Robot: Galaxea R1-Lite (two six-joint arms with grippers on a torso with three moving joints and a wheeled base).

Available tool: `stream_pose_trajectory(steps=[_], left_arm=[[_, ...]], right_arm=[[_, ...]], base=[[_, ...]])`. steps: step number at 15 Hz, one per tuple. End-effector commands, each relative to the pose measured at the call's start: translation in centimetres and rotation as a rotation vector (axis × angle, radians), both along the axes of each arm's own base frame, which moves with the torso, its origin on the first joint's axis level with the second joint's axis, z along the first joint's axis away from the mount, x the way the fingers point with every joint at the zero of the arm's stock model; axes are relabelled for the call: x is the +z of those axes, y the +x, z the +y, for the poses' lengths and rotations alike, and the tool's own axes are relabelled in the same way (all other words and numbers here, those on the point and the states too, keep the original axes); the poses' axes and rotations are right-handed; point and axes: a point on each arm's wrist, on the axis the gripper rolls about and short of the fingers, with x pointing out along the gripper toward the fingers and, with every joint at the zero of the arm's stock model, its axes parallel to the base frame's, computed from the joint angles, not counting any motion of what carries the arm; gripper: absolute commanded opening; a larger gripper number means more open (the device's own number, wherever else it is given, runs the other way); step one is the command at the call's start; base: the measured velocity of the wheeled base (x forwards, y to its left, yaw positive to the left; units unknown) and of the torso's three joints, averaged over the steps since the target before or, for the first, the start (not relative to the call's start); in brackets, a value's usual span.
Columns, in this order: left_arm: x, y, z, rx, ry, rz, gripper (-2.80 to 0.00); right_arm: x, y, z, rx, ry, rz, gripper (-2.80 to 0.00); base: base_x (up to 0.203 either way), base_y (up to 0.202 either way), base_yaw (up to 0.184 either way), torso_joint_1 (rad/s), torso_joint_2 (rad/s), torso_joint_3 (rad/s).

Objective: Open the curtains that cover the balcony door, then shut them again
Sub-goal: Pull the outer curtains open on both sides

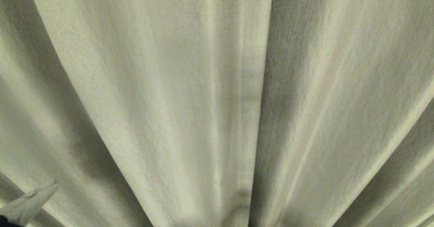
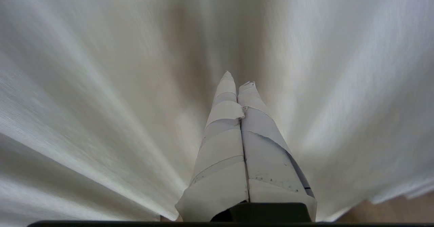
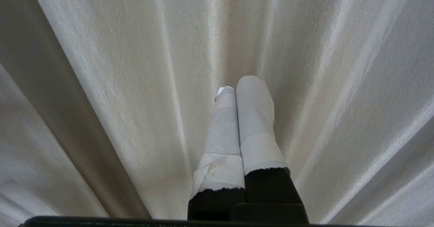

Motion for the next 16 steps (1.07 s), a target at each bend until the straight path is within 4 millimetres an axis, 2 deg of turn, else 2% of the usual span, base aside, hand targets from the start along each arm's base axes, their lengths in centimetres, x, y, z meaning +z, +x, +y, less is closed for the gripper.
stream_pose_trajectory(steps=[1, 6, 8, 16], left_arm=[[-2.6, -2.2, -0.2, 0.017, 0.023, -0.039, -2.80], [-5.5, -5.5, -0.1, 0.089, 0.031, -0.067, -2.80], [-6.1, -5.7, -0.1, 0.092, 0.029, -0.023, -2.80], [-6.1, -5.7, -0.1, 0.112, -0.033, -0.019, -2.80]], right_arm=[[0.0, 0.0, 0.0, 0.000, 0.000, 0.000, -2.80], [0.0, 0.0, 0.0, 0.000, 0.000, 0.001, -2.80], [0.0, 0.0, 0.0, 0.000, 0.000, 0.000, -2.80], [0.0, 0.0, 0.0, 0.000, 0.000, 0.000, -2.80]], base=[[0.000, 0.000, 0.000, 0.000, 0.00, 0.000], [0.000, 0.000, 0.000, 0.000, 0.00, 0.000], [0.000, 0.000, 0.000, 0.000, 0.00, 0.000], [0.000, 0.000, 0.000, 0.000, 0.00, 0.000]])
